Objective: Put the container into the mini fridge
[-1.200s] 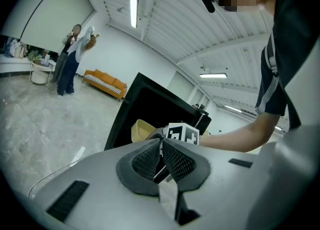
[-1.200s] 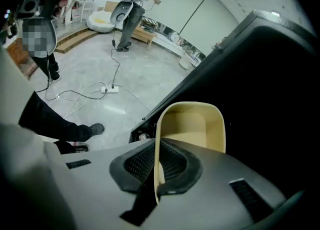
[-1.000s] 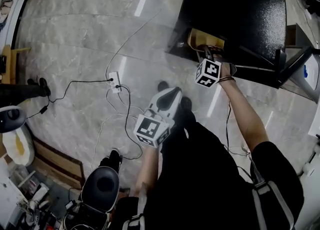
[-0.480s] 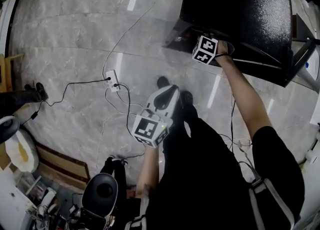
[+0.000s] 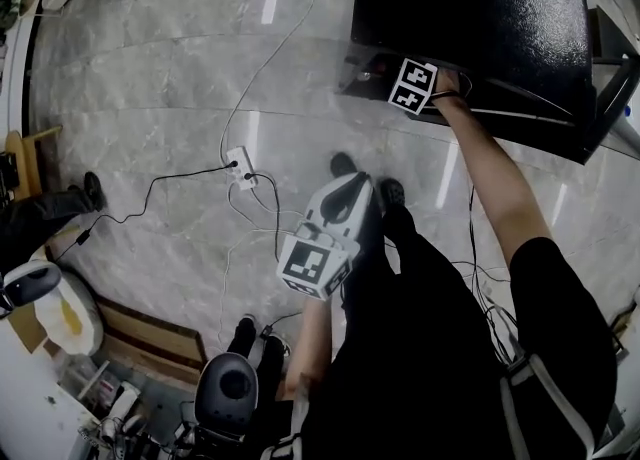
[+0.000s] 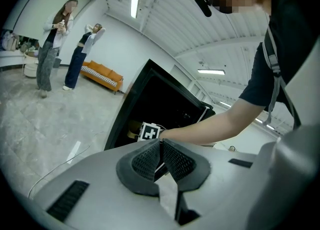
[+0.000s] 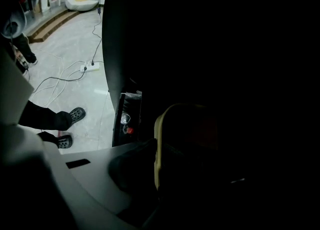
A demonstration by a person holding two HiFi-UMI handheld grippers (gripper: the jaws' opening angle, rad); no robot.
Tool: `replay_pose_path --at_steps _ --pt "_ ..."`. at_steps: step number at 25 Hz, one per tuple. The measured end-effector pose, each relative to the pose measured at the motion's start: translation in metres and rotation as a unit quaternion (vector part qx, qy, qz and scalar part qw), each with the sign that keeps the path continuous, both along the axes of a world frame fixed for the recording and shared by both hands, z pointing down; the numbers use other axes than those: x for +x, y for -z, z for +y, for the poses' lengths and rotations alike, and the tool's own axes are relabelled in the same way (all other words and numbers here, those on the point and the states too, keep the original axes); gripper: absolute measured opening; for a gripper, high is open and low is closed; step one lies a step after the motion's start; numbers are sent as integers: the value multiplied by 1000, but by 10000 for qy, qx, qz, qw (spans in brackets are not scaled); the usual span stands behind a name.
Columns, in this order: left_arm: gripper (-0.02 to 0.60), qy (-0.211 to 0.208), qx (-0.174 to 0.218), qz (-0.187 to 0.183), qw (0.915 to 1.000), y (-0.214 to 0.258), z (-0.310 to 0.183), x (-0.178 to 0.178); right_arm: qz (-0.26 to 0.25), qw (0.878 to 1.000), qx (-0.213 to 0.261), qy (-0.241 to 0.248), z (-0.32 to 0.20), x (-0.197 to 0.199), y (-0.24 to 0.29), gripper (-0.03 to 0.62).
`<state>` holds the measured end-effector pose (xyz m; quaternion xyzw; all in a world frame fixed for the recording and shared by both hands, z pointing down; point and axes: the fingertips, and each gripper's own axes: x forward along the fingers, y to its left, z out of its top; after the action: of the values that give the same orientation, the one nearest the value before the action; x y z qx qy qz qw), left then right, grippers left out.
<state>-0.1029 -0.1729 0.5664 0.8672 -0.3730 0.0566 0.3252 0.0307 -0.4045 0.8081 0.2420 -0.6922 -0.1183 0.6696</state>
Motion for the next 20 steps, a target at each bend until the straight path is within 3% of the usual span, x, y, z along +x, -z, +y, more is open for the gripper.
replay_pose_path --at_steps 20 --pt "43 -110 214 -155 9996 27 16 8 -137 9982 591 6 0 6 49 130"
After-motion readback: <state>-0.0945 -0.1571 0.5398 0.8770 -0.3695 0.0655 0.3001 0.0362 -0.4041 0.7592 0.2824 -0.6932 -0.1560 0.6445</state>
